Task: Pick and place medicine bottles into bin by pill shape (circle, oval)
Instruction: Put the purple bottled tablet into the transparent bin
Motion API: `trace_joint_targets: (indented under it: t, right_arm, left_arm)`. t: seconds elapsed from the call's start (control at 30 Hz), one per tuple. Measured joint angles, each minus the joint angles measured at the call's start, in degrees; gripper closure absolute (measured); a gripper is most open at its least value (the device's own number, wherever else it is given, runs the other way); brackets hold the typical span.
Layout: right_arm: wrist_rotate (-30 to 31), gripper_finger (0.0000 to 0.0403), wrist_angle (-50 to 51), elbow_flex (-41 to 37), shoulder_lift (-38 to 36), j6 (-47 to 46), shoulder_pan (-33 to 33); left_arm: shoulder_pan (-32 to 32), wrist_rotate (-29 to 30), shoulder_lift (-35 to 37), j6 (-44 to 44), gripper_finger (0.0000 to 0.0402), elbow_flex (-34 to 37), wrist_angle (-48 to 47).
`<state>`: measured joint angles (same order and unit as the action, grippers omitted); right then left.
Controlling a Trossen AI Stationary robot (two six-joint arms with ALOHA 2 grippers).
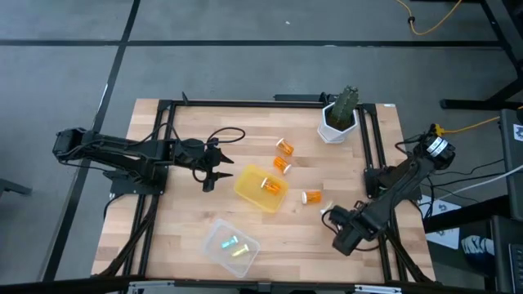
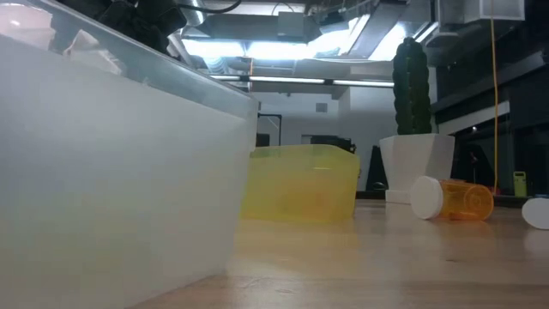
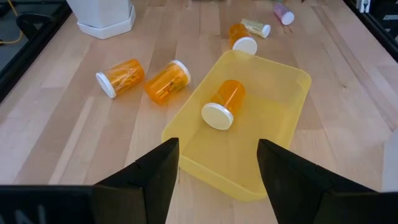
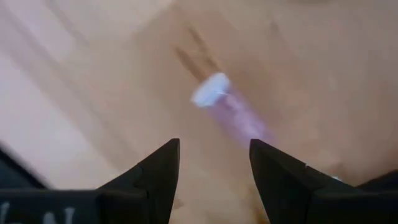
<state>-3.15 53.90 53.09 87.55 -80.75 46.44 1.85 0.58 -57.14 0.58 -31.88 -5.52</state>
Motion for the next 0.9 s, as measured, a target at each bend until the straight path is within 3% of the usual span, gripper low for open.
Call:
trace_joint_targets:
  t: [0.33,0.7,0.9]
  right_arm:
    - [-2.35,0.0206,-1.97,-6.66,0.0,0.02,-0.01]
    - [10.78,0.0206,-7.72,-10.4,0.02,0.22,-1.46]
    - [10.8,0.0206,-9.2,-10.4,0.02,0.01,-2.82]
  left_arm:
    - [0.0,0.0,0.0,0.0,0.019,0.0,0.0]
    - [0.0,0.01,0.0,0.0,0.019,0.0,0.0]
    - [0.01,0.0,0.0,0.02,0.019,0.0,0.0]
